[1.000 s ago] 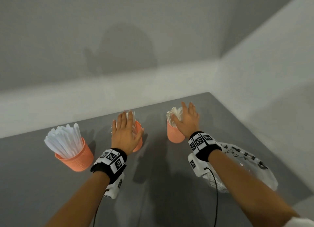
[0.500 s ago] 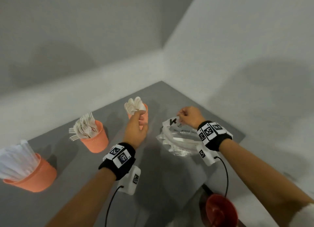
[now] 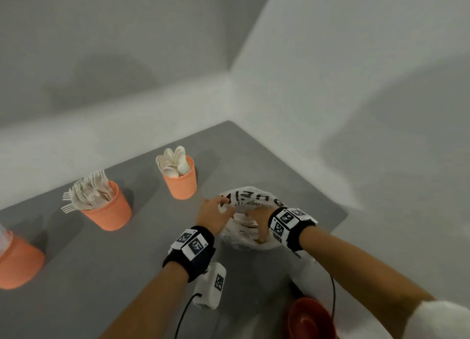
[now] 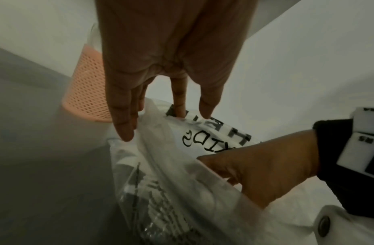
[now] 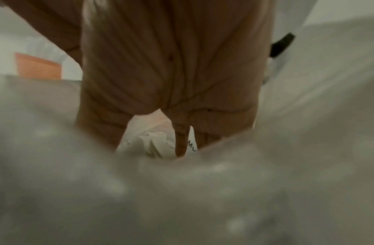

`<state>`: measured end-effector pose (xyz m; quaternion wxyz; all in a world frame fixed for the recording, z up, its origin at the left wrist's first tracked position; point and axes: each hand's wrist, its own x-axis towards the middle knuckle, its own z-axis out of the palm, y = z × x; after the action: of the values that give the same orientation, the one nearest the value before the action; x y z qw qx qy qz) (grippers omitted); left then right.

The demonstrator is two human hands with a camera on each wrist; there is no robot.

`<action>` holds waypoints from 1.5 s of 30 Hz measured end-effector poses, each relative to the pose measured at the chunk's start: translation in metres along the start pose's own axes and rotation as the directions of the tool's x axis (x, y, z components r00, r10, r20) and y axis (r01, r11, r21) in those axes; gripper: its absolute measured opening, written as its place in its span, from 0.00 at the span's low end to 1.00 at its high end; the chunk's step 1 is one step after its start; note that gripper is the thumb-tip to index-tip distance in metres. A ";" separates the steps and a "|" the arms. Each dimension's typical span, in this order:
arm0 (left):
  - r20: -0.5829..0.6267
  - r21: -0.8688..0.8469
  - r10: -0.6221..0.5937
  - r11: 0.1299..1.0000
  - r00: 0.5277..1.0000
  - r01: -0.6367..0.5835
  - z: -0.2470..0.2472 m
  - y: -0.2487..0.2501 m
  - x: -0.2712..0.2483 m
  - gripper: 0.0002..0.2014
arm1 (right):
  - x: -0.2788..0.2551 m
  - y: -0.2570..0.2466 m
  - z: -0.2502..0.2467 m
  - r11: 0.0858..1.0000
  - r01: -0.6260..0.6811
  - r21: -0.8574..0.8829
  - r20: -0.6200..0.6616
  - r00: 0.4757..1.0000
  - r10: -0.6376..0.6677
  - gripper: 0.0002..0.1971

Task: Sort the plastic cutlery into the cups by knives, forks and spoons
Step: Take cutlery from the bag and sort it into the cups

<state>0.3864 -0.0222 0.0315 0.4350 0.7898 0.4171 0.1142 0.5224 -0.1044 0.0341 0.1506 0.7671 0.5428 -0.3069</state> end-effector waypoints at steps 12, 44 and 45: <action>-0.041 0.112 -0.155 0.981 0.987 0.158 0.017 0.008 -0.021 0.23 | 0.024 -0.004 0.005 0.990 0.123 -0.064 -0.153 0.979 -0.132 0.32; -0.089 -0.047 -0.211 0.977 0.973 0.207 0.004 0.024 -0.044 0.28 | 0.014 0.000 0.028 0.947 0.201 0.252 -0.241 0.960 -0.140 0.27; -0.072 -0.053 -0.222 0.974 0.972 0.219 0.005 0.023 -0.044 0.28 | 0.012 0.000 0.029 0.948 0.193 0.253 -0.246 0.961 -0.130 0.26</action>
<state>0.3743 -0.0649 0.0546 0.4460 0.7237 0.5161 0.1050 0.5164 -0.1114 0.0041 -0.0457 0.7633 0.5698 -0.3011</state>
